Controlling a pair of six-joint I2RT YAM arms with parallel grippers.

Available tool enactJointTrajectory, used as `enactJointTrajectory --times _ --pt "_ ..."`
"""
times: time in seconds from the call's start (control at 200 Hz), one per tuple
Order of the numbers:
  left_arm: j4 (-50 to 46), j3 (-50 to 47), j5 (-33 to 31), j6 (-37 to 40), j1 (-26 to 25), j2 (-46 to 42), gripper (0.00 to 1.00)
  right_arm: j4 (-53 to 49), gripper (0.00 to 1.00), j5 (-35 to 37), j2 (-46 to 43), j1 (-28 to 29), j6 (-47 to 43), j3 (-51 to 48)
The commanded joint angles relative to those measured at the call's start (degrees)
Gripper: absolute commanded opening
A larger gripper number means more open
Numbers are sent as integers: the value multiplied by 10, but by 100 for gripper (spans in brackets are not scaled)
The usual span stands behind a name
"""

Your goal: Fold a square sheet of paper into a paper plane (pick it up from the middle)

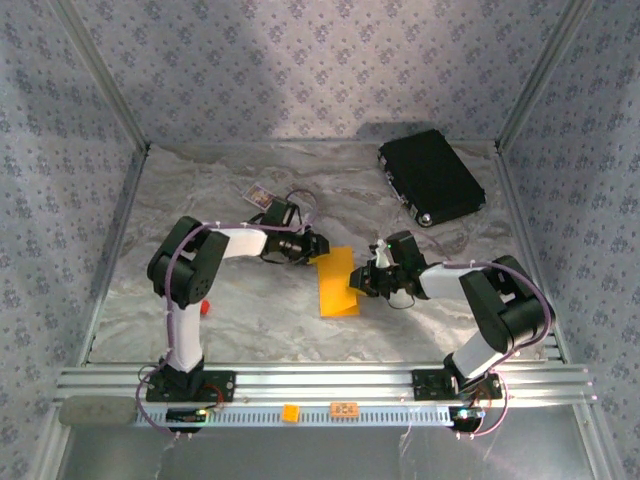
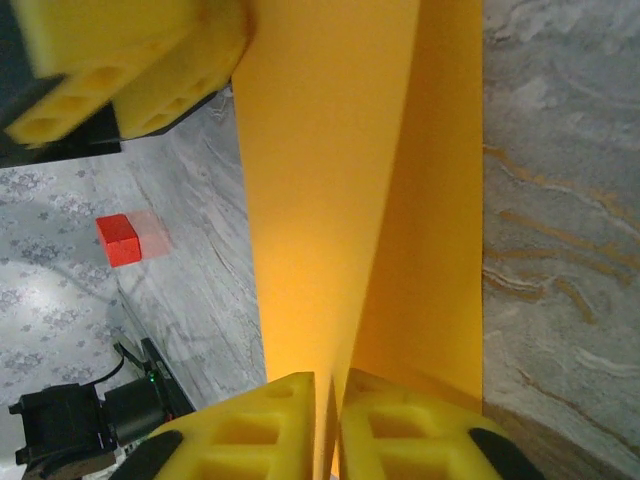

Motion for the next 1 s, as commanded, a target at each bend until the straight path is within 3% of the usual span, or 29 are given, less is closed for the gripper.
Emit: enactJointTrajectory --times 0.0,0.055,0.13,0.15,0.205,0.425,0.61,0.72,0.81,0.865,0.994 --pt "-30 20 0 16 -2 -60 49 7 9 10 8 0 3 -4" --pt "-34 20 -6 21 -5 -83 59 17 8 23 8 3 18 -6" --pt "-47 16 -20 33 -11 -120 65 37 6 46 7 11 44 -9" --pt "-52 16 -27 38 -13 -130 74 42 6 51 6 13 51 -11" --pt "-73 12 -49 55 -21 -161 81 58 6 66 4 17 67 -13" --pt "-112 -38 -168 100 -46 -294 83 103 8 92 -6 27 113 -25" --pt "-68 -146 -275 130 -56 -423 83 104 22 50 -6 24 79 -17" --pt "-34 -203 -320 167 -62 -492 85 77 23 31 4 21 51 2" --pt "-59 -226 -382 140 -59 -534 89 63 24 25 14 14 35 11" --pt "-60 -239 -378 150 -50 -556 100 65 23 20 19 10 33 14" --pt "-48 -272 -368 141 -37 -597 100 62 20 17 25 3 28 17"
